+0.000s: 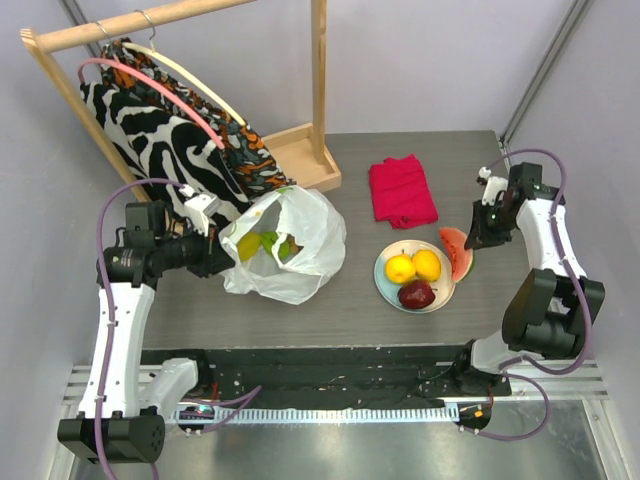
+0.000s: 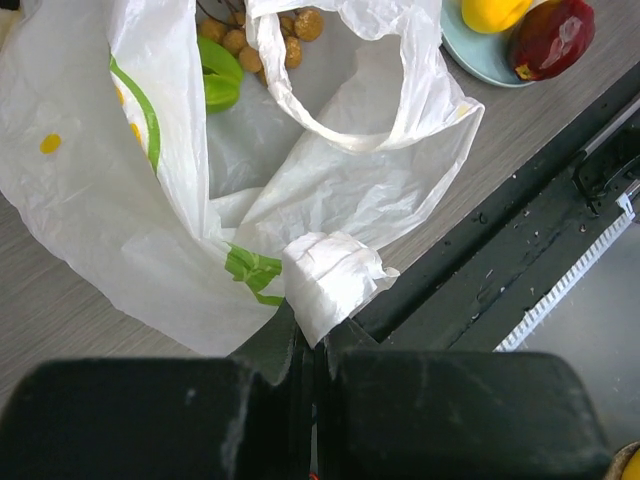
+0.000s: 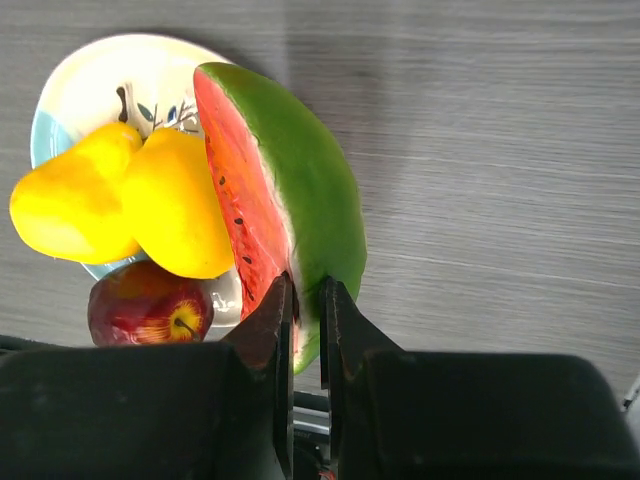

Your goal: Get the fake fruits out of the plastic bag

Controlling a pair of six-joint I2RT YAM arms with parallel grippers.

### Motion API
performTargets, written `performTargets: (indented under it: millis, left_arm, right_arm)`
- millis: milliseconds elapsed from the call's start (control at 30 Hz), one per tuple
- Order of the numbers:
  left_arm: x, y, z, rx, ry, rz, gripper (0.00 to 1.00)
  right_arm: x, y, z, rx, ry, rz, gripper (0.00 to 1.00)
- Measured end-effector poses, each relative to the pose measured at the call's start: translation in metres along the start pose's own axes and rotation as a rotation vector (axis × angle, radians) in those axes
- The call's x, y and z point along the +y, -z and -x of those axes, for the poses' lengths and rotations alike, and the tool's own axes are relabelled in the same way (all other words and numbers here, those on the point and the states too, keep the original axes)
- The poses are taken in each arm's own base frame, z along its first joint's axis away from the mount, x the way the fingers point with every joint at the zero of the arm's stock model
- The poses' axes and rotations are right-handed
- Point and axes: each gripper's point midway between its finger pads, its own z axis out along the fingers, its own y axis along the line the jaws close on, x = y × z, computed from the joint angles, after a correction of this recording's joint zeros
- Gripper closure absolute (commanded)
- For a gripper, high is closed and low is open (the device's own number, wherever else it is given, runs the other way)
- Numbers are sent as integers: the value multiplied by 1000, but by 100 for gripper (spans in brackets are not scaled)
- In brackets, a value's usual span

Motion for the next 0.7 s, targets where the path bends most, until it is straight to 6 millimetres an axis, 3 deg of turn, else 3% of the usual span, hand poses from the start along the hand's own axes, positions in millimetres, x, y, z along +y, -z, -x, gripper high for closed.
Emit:
performTargets:
  millis: [333,567,633,700]
  left_arm:
    - [1,0,1,-1,3,1,100]
    - [1,0,1,-1,6,1,100]
    - [1,0,1,-2,14,2,100]
    - [1,0,1,-3,24,5,100]
  right_arm:
    - [-3,-58,-36,139,-57,38,99]
    - [0,-69,-29,122,-58,49,98]
    - [5,-71,-25,115,-39,54,93]
    - [12,-74,-22,107,-21,60,80]
